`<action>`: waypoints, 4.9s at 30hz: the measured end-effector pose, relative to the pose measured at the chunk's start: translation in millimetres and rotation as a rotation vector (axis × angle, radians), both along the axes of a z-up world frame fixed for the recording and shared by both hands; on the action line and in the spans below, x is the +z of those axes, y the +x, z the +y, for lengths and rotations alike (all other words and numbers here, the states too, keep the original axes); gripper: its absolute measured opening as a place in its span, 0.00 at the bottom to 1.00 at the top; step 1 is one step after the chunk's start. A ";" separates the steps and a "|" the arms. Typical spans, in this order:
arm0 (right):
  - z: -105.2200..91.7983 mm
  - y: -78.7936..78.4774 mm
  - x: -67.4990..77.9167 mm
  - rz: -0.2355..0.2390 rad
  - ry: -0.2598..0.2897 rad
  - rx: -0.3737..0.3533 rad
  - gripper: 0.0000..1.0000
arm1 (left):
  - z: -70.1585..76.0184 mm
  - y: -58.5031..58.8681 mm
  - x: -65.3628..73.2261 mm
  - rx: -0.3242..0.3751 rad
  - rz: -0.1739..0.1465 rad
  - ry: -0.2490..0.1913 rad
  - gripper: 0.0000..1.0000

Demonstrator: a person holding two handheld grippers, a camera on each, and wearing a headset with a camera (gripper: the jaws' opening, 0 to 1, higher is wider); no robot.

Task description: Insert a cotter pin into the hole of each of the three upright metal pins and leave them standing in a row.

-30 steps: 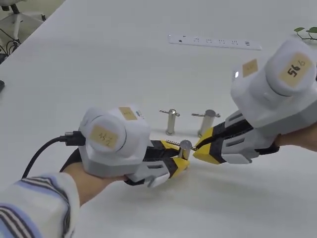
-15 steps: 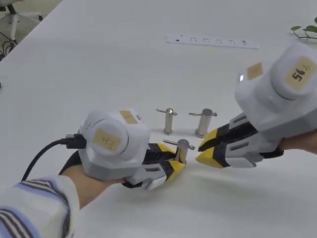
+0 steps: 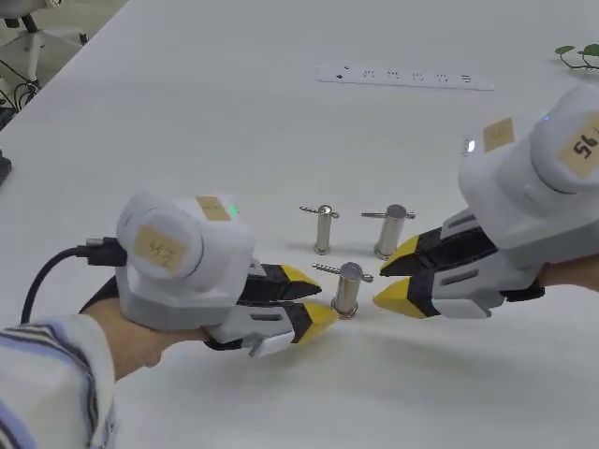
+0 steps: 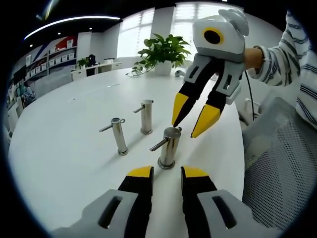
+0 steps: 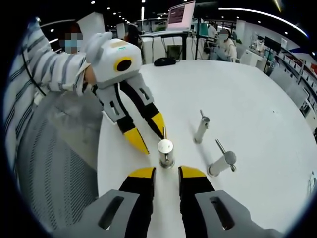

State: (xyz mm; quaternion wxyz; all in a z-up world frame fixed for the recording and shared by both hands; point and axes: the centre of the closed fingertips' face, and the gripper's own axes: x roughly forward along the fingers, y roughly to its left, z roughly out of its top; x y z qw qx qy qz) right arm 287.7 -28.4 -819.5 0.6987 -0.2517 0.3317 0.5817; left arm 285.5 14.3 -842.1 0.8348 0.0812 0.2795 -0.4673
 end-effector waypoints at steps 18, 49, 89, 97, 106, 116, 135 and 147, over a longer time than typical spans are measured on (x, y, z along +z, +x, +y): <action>10.2 -4.1 -0.9 0.011 0.060 -0.008 0.24 | 34.9 -10.1 19.5 0.058 -0.048 0.073 0.79; 32.6 3.8 -19.3 -0.040 0.115 0.009 0.19 | 88.4 -31.5 44.7 0.253 0.016 0.021 0.99; -46.7 17.2 3.9 -0.054 0.179 0.142 0.13 | 78.0 -32.7 36.6 0.243 0.050 0.023 0.99; -69.5 38.0 6.1 -0.087 0.142 0.162 0.13 | 78.5 -36.3 31.8 0.252 0.085 0.025 0.99; -78.1 58.1 6.3 -0.093 0.139 0.139 0.13 | 80.5 -36.2 29.5 0.274 0.104 0.038 0.99; -81.7 73.8 -1.0 -0.084 0.132 0.146 0.13 | 81.7 -32.6 31.7 0.304 0.084 0.053 0.99; -84.0 78.1 -6.4 -0.068 0.157 0.185 0.13 | 82.3 -36.6 29.8 0.332 0.096 0.064 0.97; -87.8 82.8 -10.2 -0.056 0.153 0.184 0.14 | 80.4 -38.2 31.1 0.329 0.090 0.065 0.97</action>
